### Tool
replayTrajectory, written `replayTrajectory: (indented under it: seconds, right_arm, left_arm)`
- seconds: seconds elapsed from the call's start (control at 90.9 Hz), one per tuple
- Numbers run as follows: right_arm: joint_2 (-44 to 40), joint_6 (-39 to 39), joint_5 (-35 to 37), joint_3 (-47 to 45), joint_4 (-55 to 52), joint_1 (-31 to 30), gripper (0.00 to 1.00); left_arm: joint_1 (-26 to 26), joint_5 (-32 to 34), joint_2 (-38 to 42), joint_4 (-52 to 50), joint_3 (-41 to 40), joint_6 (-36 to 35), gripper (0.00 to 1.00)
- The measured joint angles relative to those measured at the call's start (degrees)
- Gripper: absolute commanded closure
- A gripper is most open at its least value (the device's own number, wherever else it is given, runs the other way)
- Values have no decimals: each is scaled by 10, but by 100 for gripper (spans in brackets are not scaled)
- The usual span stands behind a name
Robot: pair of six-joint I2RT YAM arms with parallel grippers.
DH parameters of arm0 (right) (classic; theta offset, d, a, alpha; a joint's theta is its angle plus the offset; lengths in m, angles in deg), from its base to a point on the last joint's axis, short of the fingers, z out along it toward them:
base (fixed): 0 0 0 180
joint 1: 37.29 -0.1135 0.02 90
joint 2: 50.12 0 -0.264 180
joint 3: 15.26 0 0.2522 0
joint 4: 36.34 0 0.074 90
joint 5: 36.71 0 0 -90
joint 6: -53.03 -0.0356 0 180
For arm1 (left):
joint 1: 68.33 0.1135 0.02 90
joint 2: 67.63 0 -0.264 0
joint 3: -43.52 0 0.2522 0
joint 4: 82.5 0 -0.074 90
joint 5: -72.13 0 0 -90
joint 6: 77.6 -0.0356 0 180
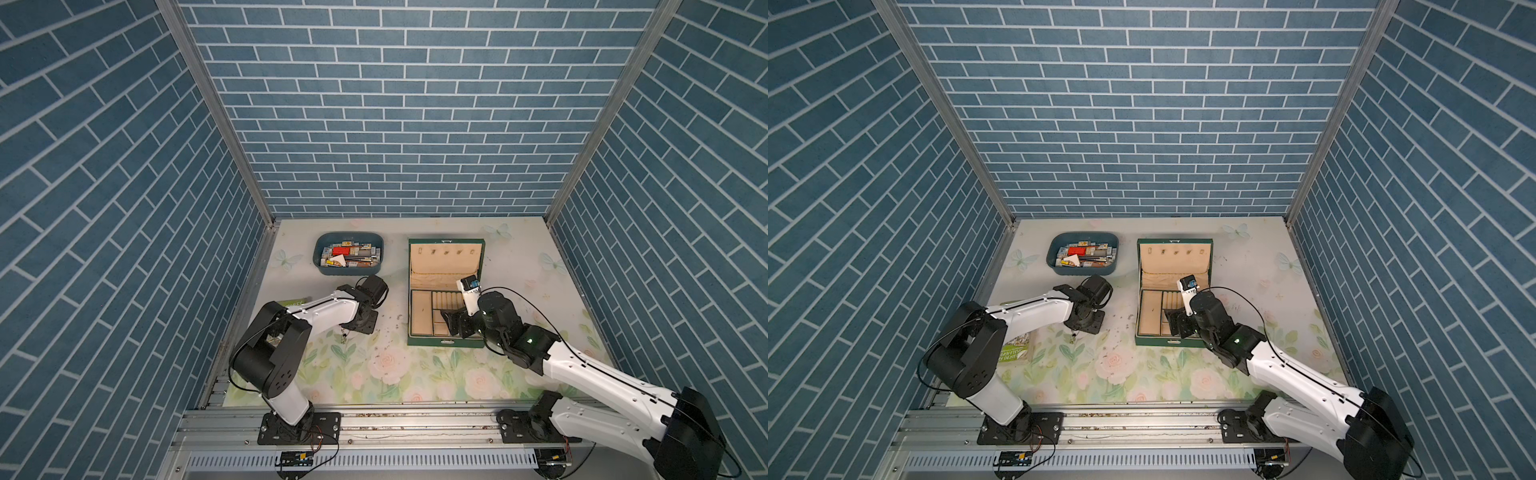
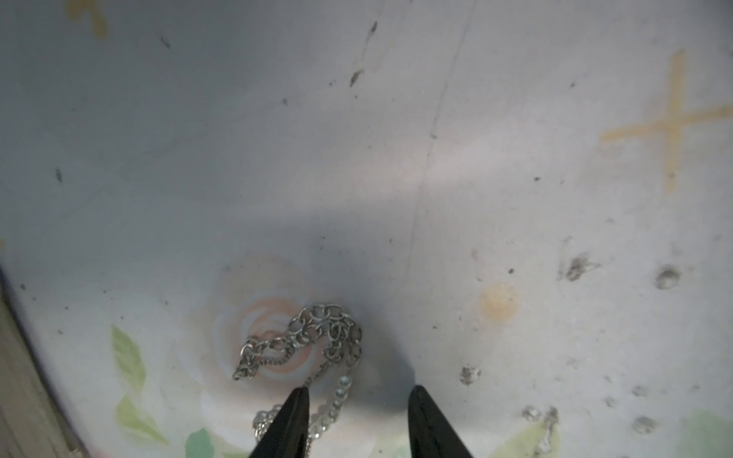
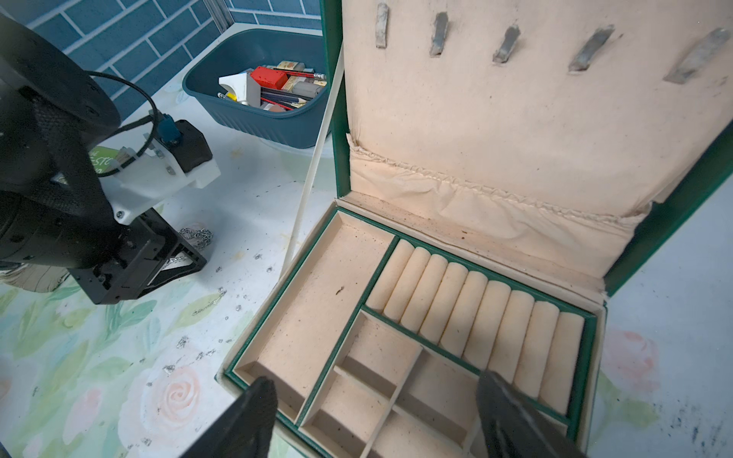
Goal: Put jewelry chain into jewelry box
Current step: Pick up the necklace from the center of the board.
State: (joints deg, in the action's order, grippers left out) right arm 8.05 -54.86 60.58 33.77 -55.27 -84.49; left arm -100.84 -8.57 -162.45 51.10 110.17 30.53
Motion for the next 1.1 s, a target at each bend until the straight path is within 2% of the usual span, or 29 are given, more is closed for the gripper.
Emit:
replayTrajectory:
  seconds: [0.121,0.308,0.44,0.561,0.748,0.836,0.913,1.045,1.1]
  right_arm:
    - [0,0,0,0,0,0,17]
    - [0,0,0,0,0,0,16]
    - [0,0,0,0,0,0,16]
    - [0,0,0,0,0,0,16]
    - [0,0,0,0,0,0,16]
    - [0,0,0,0,0,0,16]
    - [0,0,0,0,0,0,16]
    - [0,0,0,0,0,0,16]
    - [0,0,0,0,0,0,16]
  left_arm:
    - [3,-15,2,2,-3,0,64]
    - [3,-24,8,6,-12,1,63]
    - [3,-36,8,9,-13,2,73]
    - [-2,-46,8,14,-14,6,79]
    - [-9,-46,4,23,-15,8,72]
    - [-10,-43,3,24,-15,9,72]
    - [-10,-43,0,24,-13,11,78]
    - [-15,-47,-9,26,-6,13,99]
    - [-17,-42,-10,29,-4,13,100]
